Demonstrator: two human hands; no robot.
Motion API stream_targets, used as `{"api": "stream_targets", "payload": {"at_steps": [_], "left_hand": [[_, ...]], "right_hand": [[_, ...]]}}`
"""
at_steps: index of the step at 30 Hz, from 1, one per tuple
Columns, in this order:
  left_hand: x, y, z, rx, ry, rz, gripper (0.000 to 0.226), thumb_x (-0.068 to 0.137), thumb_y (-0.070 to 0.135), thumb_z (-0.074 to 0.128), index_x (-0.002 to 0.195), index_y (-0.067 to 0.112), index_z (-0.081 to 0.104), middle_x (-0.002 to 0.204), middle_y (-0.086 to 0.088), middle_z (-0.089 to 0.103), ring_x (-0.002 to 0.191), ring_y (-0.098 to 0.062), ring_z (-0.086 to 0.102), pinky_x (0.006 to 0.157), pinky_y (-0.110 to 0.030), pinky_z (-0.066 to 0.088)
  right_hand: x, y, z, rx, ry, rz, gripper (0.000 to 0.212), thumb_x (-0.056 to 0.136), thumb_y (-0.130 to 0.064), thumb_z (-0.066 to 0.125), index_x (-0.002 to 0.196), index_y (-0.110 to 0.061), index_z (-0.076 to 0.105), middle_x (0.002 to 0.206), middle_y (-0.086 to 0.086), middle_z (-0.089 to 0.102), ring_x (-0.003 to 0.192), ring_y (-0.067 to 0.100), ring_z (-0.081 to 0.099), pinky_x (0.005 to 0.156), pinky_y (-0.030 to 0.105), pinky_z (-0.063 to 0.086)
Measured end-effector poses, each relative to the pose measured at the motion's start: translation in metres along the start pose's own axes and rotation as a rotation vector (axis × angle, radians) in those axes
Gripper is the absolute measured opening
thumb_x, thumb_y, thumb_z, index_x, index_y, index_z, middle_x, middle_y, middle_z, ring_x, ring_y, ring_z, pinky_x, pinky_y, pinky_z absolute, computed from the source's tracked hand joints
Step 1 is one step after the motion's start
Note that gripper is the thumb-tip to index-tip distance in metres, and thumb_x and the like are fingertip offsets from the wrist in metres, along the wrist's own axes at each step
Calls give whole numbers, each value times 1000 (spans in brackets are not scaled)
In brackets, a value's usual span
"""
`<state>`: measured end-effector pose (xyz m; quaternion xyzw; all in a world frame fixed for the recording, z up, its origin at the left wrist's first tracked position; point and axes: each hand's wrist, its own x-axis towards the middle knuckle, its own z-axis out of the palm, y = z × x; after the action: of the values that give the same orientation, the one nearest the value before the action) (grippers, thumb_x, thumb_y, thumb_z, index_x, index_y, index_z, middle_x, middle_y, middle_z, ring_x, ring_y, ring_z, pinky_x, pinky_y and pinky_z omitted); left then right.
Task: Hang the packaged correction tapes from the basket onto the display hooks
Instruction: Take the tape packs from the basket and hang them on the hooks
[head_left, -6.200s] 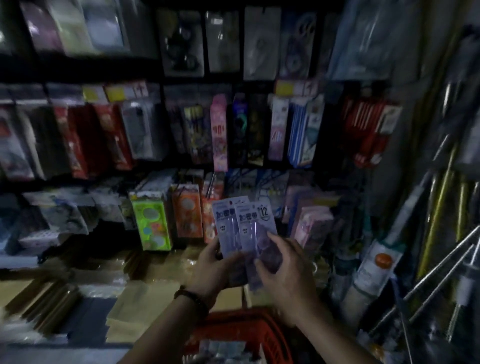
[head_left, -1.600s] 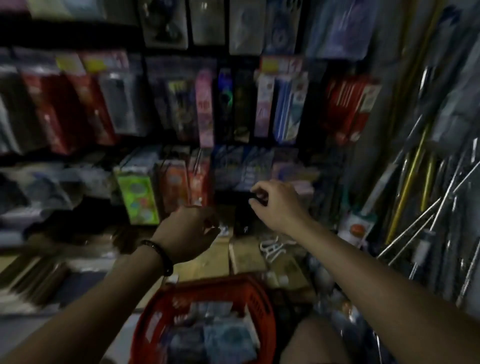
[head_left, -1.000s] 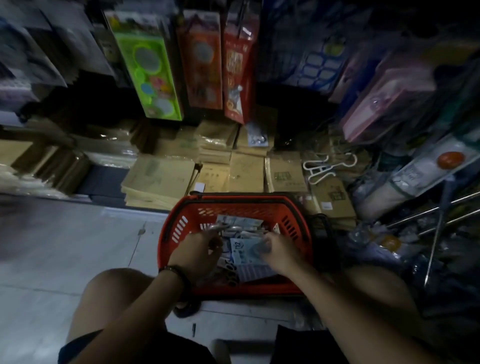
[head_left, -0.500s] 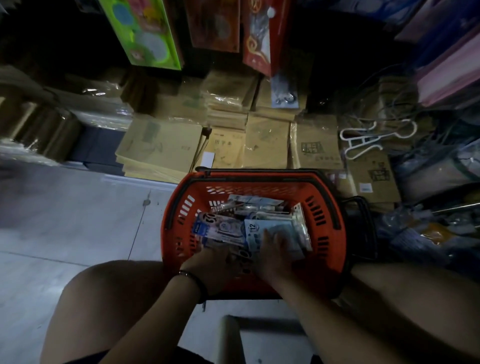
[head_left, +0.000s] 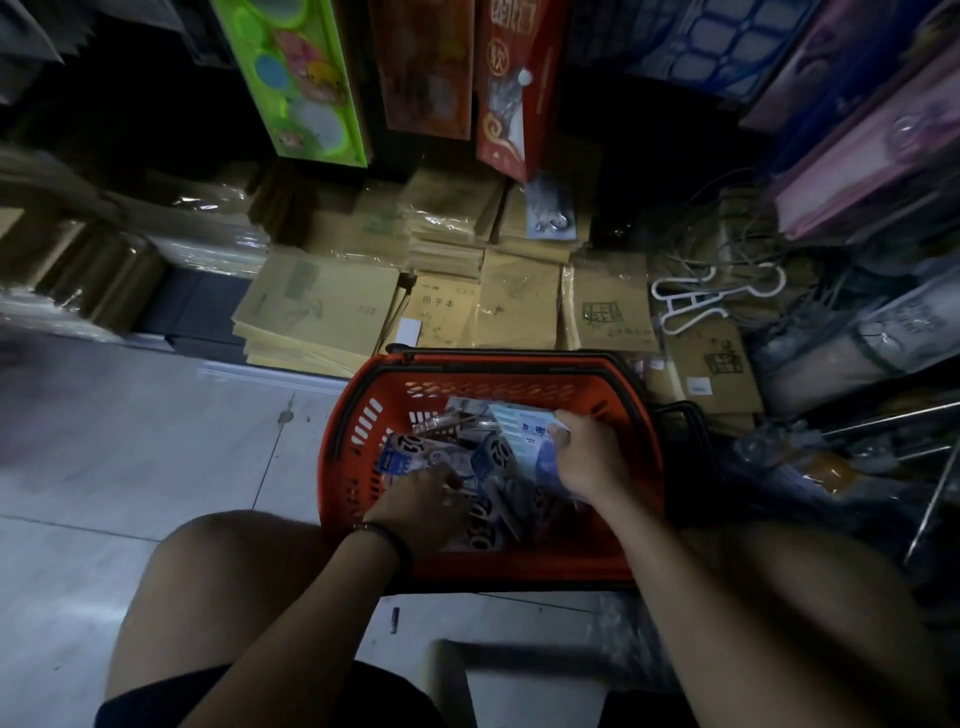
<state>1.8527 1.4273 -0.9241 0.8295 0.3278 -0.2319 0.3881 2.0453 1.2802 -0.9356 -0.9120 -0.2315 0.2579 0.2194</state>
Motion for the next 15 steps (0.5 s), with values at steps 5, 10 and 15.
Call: {"api": "stream_targets", "payload": {"at_steps": [5, 10, 15], "left_hand": [[-11, 6, -3, -332, 215, 55, 64, 89, 37, 80, 145, 28, 51, 141, -1, 63, 127, -22, 62, 105, -40, 54], [-27, 19, -7, -720, 14, 149, 42, 95, 27, 78, 132, 39, 62, 128, 9, 73, 120, -17, 70, 97, -38, 62], [-41, 33, -6, -1055, -3, 167, 31, 104, 4, 60, 131, 18, 63, 124, -10, 77, 107, -27, 77, 78, -40, 65]], "right_hand": [[-12, -10, -36, 165, -32, -139, 30, 105, -29, 58, 125, -12, 72, 117, 3, 76, 109, 23, 70, 90, 34, 52], [-35, -19, -49, 354, -169, -174, 14, 105, -30, 60, 98, -31, 73, 79, -23, 71, 73, 2, 63, 71, 31, 53], [-48, -27, -52, 461, -1, -171, 33, 88, -50, 75, 101, -19, 75, 88, -7, 75, 78, 10, 68, 72, 33, 52]]}}
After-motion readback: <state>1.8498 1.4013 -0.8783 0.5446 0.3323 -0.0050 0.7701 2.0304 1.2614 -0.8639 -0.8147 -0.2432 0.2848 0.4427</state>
